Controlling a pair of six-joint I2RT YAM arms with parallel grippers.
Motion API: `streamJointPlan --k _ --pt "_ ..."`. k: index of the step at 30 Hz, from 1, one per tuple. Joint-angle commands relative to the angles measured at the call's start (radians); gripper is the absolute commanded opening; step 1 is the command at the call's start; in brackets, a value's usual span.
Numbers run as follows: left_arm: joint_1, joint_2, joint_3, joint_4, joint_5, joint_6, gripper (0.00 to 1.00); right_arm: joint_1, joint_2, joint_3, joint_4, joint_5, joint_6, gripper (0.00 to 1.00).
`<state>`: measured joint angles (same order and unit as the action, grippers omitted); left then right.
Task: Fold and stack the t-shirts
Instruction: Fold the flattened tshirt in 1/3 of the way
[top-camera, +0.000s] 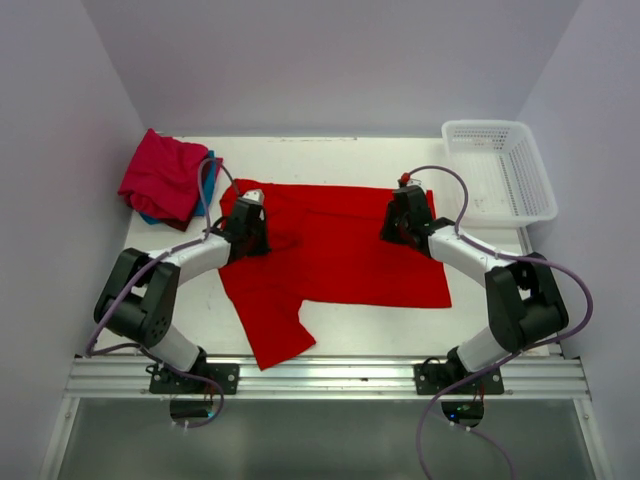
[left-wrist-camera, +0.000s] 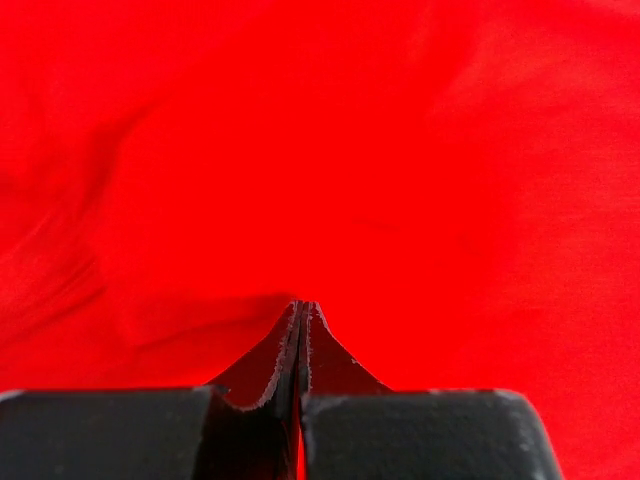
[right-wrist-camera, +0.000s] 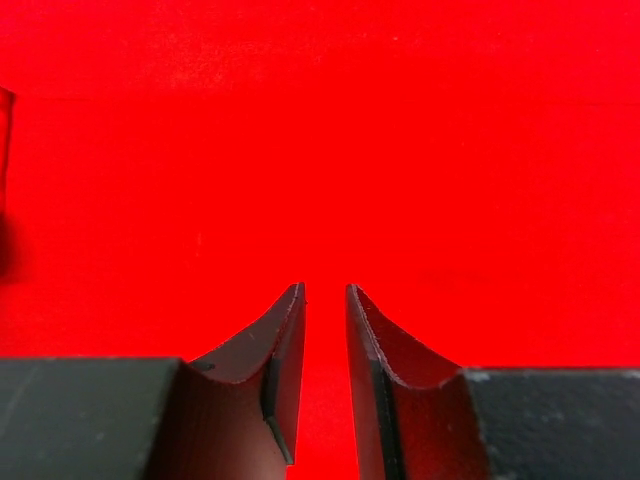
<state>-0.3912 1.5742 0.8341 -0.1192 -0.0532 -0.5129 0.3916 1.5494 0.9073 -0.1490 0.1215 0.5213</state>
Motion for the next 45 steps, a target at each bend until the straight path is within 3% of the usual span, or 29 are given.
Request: streamJointPlan --k 1,6,13,17,23,36,45 --pt "0.031 -0.009 -0.047 0.078 -0.079 -0.038 0.0 0.004 -0.029 -0.016 0.015 0.027 -0.007 0.26" --pt "0.054 -0.017 -0.075 0.095 -0.128 -0.038 0.0 0.004 -0.026 -0.016 0.02 0.023 -0.007 0.25" --pt "0.063 -0.043 -0.081 0.063 -0.083 -0.042 0.0 0.003 -0.023 -0.016 0.014 0.026 -0.012 0.25" --pt "0.061 -0.181 -0.099 0.027 -0.089 -0.055 0.0 0.003 -0.025 -0.015 0.009 0.033 -0.015 0.25" --pt "0.061 -0.256 -0.085 0.021 -0.097 -0.044 0.0 0.004 -0.017 -0.008 0.011 0.026 -0.014 0.25" --pt "0.08 -0.029 -0.044 0.246 -0.066 -0.047 0.0 0.003 -0.04 -0.013 0.0 0.03 -0.021 0.24" --pt "0.08 0.02 -0.024 0.141 -0.12 -0.053 0.0 0.003 -0.04 -0.022 0.002 0.033 -0.021 0.24"
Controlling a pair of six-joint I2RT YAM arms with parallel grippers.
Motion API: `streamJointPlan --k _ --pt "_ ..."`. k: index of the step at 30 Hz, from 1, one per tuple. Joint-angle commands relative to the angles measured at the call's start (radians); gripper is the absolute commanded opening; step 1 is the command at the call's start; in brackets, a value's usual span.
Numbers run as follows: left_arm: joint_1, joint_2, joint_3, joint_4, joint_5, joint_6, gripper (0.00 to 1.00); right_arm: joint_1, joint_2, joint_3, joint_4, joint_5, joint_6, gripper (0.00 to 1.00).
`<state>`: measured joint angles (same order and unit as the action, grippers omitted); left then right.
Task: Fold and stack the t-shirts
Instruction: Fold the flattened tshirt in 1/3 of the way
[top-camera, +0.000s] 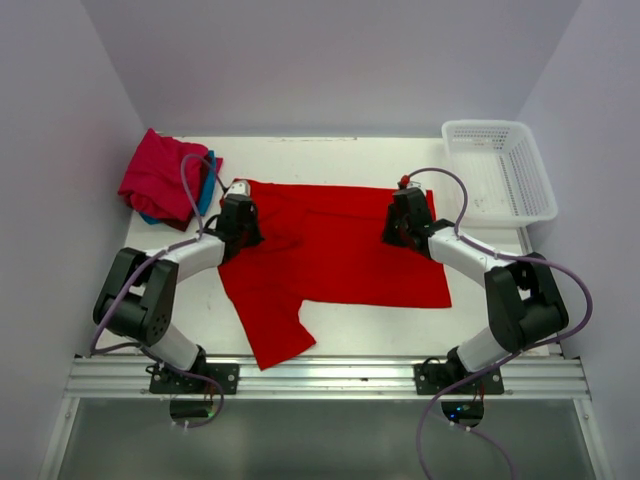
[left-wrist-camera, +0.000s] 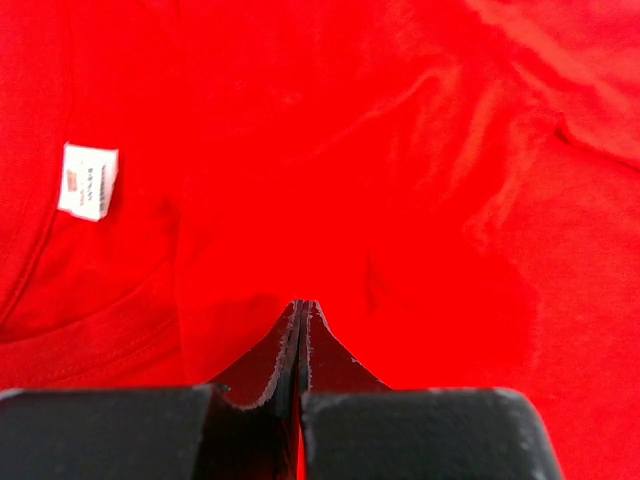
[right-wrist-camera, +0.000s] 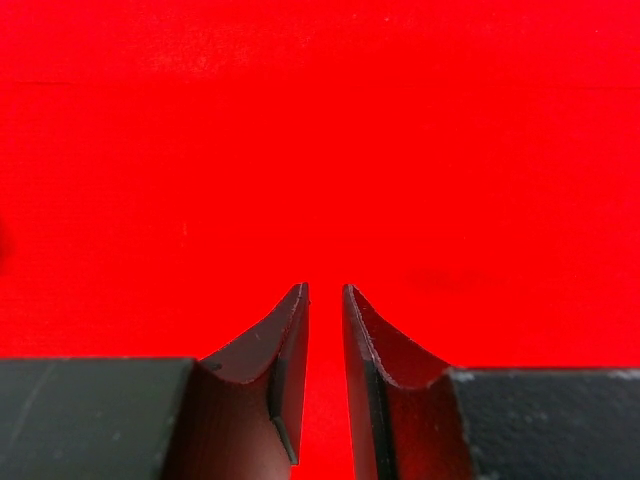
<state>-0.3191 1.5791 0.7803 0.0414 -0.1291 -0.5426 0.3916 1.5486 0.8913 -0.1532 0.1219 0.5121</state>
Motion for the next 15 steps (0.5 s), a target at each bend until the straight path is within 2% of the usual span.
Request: streamJointPlan --k 1,3,8,15 --pt "0.009 0.028 0.033 -0.037 -0.05 -0.019 0.0 0.003 -0.039 -0.006 0.009 0.033 -0.012 0.24" --pt "0.015 0.044 0.028 -0.082 -0.067 -0.017 0.0 0.004 -0.041 -0.011 0.015 0.027 -0.009 0.24" --pt "0.026 0.055 -0.023 -0.017 -0.055 -0.019 0.0 0.004 -0.035 -0.017 0.021 0.024 -0.007 0.24" --pt "0.037 0.071 -0.007 -0.133 -0.078 -0.028 0.0 0.003 -0.058 -0.025 0.003 0.036 -0.012 0.24"
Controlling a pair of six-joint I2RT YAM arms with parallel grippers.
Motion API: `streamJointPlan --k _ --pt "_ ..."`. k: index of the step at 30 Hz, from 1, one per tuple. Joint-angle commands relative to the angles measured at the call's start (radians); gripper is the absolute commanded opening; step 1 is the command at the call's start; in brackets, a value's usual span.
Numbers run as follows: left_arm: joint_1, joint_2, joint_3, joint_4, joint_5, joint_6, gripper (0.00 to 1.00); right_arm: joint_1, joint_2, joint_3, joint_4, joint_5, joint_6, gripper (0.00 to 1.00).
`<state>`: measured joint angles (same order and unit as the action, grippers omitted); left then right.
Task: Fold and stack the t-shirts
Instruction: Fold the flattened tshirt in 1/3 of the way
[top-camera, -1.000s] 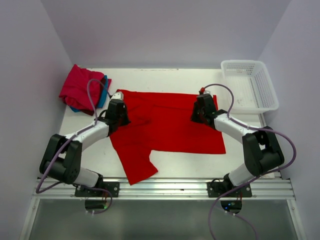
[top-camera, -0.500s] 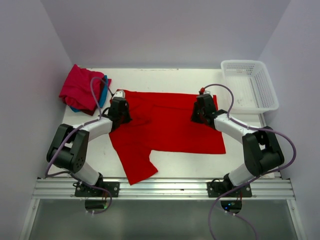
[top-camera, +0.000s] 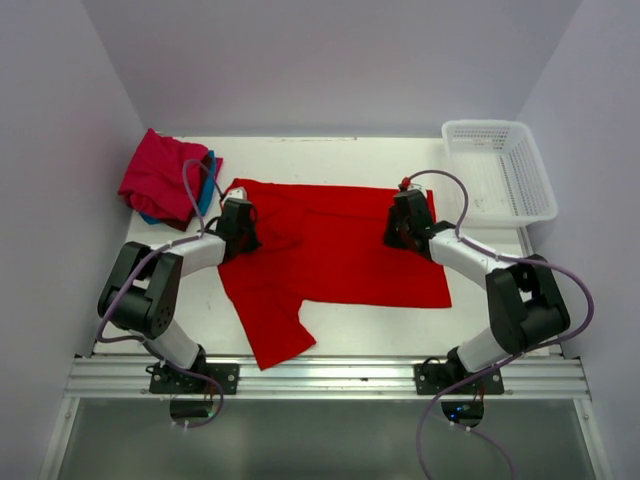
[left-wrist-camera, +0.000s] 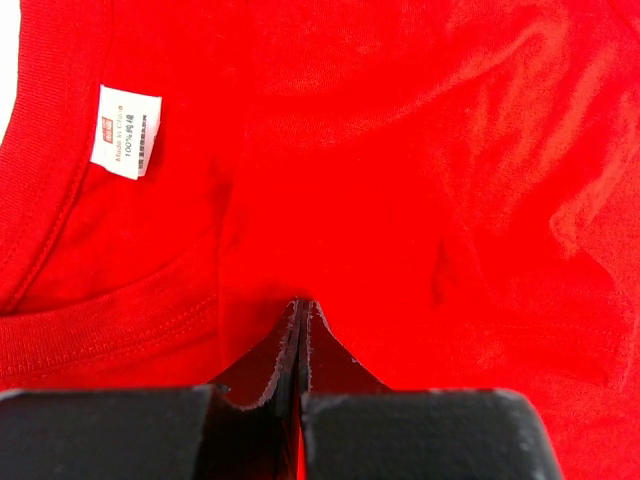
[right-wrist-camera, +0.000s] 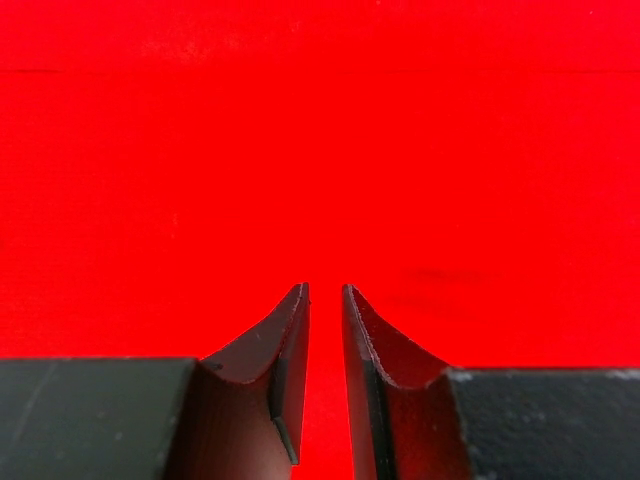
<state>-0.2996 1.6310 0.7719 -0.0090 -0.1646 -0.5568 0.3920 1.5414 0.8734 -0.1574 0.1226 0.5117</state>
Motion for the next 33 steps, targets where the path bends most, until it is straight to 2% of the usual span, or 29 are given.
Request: streamJointPlan --k 1,11,17,21,22,23,24,27,29,33 --pt "0.019 0.007 0.003 -0.095 -0.046 -0.015 0.0 0.002 -0.05 -0.004 0.004 0.037 -0.012 0.24" --pt "0.056 -0.089 -0.029 -0.23 -0.104 -0.008 0.0 0.002 -0.043 0.003 0.007 0.031 -0.009 0.24" --pt "0.083 -0.137 -0.042 -0.235 -0.105 -0.008 0.0 0.002 -0.024 0.009 0.009 0.02 -0.006 0.24" --pt "0.083 -0.135 -0.029 -0.21 -0.049 0.001 0.0 0.002 0.005 0.029 0.002 0.029 -0.009 0.24" --pt "0.083 -0.143 -0.028 -0.198 -0.03 0.006 0.0 0.002 0.02 0.039 -0.005 0.034 -0.009 0.2" --pt "0.082 -0.157 -0.037 -0.145 0.026 0.017 0.0 0.004 0.034 0.07 -0.008 0.044 -0.015 0.07" --pt "0.079 -0.196 -0.043 -0.113 0.051 0.026 0.0 0.002 0.064 0.093 -0.014 0.058 -0.022 0.0" --pt "0.077 -0.233 -0.001 -0.039 0.076 0.046 0.0 0.001 0.121 0.191 -0.048 0.104 -0.038 0.0" --pt "0.077 -0.217 0.085 -0.036 0.06 0.061 0.0 0.001 0.152 0.278 -0.077 0.144 -0.048 0.0" --pt "0.08 -0.067 0.234 -0.063 0.036 0.087 0.0 -0.016 0.279 0.427 -0.151 0.21 -0.071 0.0"
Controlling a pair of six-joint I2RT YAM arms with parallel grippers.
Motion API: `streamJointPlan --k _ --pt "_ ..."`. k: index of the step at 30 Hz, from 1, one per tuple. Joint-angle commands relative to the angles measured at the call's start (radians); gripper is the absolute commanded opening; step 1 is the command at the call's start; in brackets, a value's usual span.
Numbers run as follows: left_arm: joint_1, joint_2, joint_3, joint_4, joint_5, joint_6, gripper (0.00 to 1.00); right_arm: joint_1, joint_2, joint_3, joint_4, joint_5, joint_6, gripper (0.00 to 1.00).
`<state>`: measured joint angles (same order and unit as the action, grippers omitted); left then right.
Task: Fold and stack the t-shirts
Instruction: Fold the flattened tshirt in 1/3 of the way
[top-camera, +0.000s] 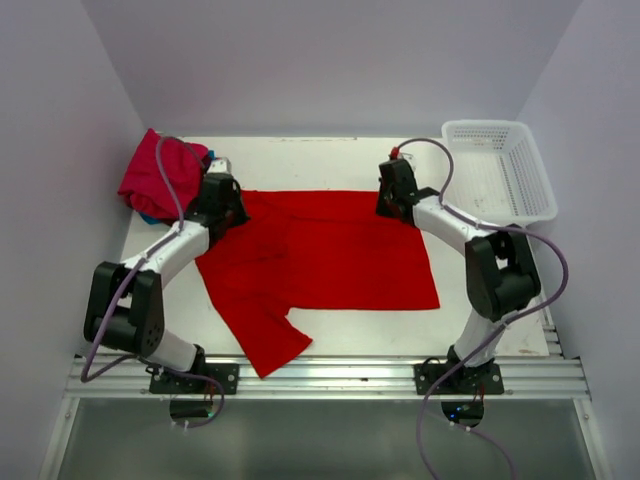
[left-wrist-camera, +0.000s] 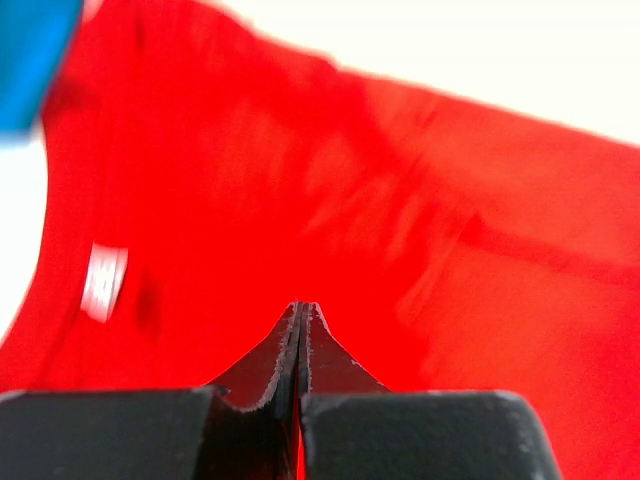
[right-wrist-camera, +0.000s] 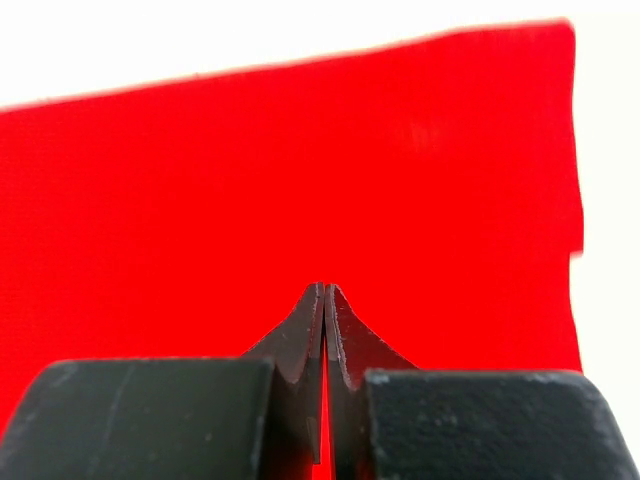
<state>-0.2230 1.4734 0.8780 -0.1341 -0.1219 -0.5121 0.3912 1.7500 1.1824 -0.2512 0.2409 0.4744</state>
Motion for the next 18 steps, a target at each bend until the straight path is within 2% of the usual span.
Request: streamJointPlan --k 1,5,11,18 --pt "0.004 0.12 0.154 0.054 -0.01 0.043 0.0 -0.021 0.094 0.146 -0.071 0.1 -0.039 0.0" --pt "0.013 0.232 0.232 0.077 0.004 0.05 0.0 -0.063 0.177 0.243 -0.117 0.1 -0.046 0.0" --pt "0.033 0.378 0.276 0.076 0.021 0.046 0.0 -0.115 0.233 0.247 -0.12 0.075 -0.033 0.0" --pt "0.045 0.41 0.276 0.083 0.042 0.034 0.0 -0.147 0.272 0.238 -0.119 0.052 -0.017 0.0"
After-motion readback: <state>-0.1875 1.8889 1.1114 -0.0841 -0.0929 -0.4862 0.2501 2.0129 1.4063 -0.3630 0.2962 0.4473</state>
